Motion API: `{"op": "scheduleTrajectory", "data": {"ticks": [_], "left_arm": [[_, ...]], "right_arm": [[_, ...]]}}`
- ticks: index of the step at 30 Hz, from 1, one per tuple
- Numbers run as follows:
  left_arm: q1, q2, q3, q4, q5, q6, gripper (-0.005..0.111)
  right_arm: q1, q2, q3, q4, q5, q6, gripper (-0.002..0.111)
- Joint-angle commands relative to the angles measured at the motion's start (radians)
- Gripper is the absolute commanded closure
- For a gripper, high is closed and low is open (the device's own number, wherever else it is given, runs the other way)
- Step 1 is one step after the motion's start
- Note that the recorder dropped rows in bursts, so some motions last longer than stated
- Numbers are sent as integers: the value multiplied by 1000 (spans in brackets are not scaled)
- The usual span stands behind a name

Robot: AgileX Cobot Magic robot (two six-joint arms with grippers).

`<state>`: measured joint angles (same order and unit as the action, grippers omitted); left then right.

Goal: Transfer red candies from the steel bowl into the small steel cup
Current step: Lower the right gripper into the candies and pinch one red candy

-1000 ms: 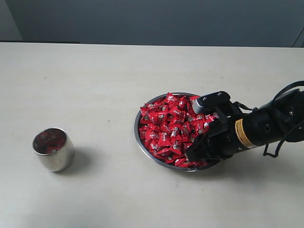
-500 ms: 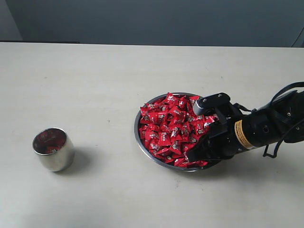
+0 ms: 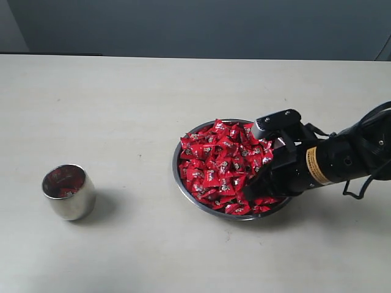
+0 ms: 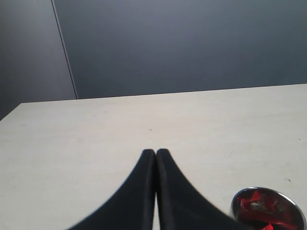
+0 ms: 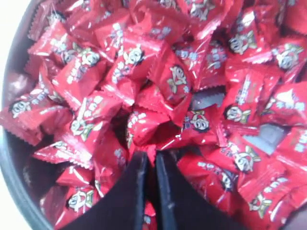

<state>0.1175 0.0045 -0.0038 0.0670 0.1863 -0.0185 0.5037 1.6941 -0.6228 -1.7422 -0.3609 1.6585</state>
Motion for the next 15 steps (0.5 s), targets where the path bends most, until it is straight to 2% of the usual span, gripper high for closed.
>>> {"op": "scheduleTrajectory", "data": {"ticks": [1,15], "left_arm": [[1,-4,4,1,-5,-1,106],[1,-4,4,1,-5,-1,106]], "right_arm": [[-4,-50,-3,8,25,1,109],[-4,-121,-3,22,34,1,109]]}}
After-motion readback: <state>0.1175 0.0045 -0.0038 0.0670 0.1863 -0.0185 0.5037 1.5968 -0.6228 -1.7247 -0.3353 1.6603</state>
